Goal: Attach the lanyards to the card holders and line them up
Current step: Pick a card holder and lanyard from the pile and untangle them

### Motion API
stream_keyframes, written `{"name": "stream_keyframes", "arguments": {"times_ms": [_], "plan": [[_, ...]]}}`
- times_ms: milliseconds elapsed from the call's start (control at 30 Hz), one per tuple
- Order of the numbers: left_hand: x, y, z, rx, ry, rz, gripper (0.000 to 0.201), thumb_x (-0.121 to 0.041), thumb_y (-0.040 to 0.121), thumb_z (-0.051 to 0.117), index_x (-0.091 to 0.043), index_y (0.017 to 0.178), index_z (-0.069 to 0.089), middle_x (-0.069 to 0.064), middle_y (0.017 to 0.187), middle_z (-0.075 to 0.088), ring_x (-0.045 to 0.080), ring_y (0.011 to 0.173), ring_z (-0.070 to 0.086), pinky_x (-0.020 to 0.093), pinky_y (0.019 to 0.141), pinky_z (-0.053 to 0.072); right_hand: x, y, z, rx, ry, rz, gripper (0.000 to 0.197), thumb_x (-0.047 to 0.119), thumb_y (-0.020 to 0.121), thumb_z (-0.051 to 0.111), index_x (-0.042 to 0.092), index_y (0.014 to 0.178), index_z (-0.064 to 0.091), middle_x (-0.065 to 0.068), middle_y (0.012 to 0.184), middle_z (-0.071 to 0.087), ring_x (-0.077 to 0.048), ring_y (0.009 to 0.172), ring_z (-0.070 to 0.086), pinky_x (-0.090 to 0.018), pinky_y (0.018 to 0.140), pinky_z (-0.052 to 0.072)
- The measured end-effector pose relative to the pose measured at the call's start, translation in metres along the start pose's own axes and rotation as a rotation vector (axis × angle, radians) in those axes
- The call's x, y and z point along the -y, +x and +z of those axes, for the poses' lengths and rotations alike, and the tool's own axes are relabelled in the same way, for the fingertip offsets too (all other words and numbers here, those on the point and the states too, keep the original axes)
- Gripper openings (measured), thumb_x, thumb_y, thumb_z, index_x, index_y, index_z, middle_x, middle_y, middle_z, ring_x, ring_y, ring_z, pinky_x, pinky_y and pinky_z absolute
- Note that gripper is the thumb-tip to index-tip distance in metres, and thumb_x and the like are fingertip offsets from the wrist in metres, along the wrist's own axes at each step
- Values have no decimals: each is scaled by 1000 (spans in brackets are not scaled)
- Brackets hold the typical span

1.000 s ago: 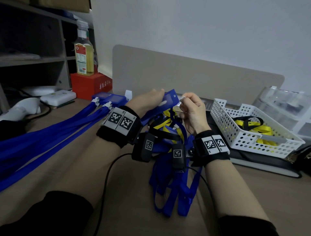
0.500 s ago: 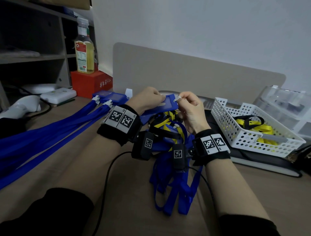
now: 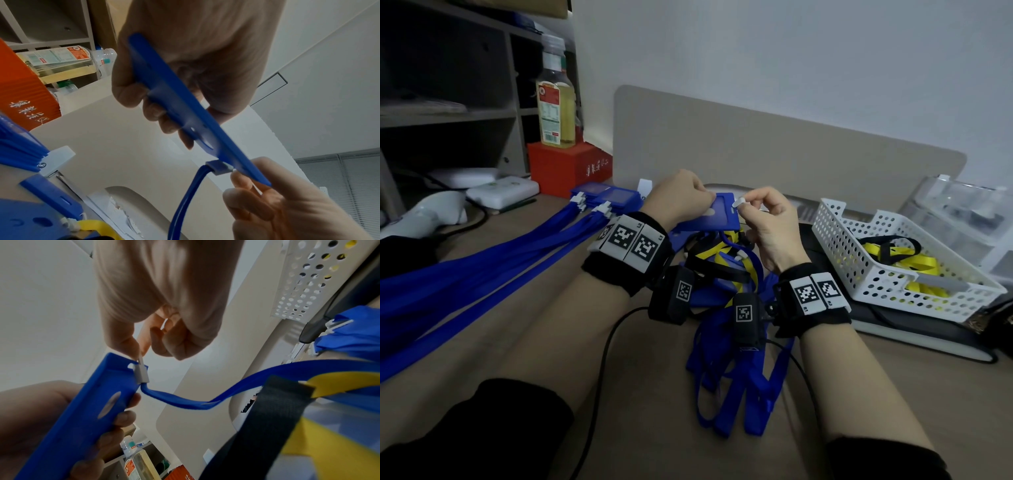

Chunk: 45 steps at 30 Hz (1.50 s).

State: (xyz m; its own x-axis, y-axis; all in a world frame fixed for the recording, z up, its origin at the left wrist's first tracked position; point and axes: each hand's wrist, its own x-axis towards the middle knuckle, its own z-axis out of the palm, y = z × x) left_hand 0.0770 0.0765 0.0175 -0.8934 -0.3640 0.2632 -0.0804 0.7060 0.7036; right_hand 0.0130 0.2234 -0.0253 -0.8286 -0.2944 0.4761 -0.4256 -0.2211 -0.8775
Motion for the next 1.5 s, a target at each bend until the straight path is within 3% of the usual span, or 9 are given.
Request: {"name": "stream_keyframes", "arguments": {"times_ms": [333,467,667,867,1033,1233,1300,1400,1500], "plan": [[4,2,1,-72,153,32,24,-30,92,52,-12,92,68,8,96,67,26,93,60,31,77,44,0,-2,1,23,-88,-49,30,-6,84,62,16,65,52,1,61,38,-5,48,38,-15,45,33],[5,3,2,-78,196,32,23,-34,92,51,-16,92,66,6,97,67,26,91,59,33,78,46,1,-2,1,63,-142,-50,29,-7,82,62,14,65,51,9,52,36,-9,49,32,-21,50,31],[6,2,3,-89,226,24,24,-33,94,50,-15,95,66,7,95,65,28,91,59,33,76,45,7,-6,4,71,-226,-36,29,-5,83,63,15,63,54,10,48,34,-4,45,34,-14,46,34],[9,4,2,-84,194,5,22,-35,92,50,-18,89,64,7,100,66,30,97,59,39,87,49,8,-6,6,81,-265,-41,29,0,85,63,17,63,59,-12,66,51,-12,51,45,-19,46,38],[10,4,2,-91,188,3,25,-35,93,50,-16,91,66,8,98,67,30,96,60,37,84,49,5,-5,5,94,-292,-43,28,2,88,61,19,66,65,5,61,58,-4,51,50,-15,50,38],[10,3,-1,-89,166,54,23,-31,94,51,-14,95,66,4,97,65,23,94,58,32,79,45,7,-5,5,54,-303,-56,23,8,89,59,6,68,65,-5,66,54,-8,54,44,-19,52,35],[7,1,-2,-59,171,101,17,-32,94,53,-20,93,64,-2,97,61,18,94,55,32,80,43,7,-4,4,-9,-314,-78,17,12,88,60,11,73,68,1,71,59,-6,60,47,-20,57,37],[5,-1,-4,12,184,155,8,-38,90,59,-32,85,62,-9,95,60,15,97,56,38,91,46,6,-2,3,-4,-361,-73,12,18,90,60,20,97,69,3,94,62,-2,65,51,-18,62,40],[4,-1,-4,34,154,197,7,-39,86,63,-35,79,64,-11,94,63,14,99,57,39,95,44,5,-3,6,73,-333,-22,15,13,92,60,13,106,65,10,76,61,2,51,51,-13,50,40]]}}
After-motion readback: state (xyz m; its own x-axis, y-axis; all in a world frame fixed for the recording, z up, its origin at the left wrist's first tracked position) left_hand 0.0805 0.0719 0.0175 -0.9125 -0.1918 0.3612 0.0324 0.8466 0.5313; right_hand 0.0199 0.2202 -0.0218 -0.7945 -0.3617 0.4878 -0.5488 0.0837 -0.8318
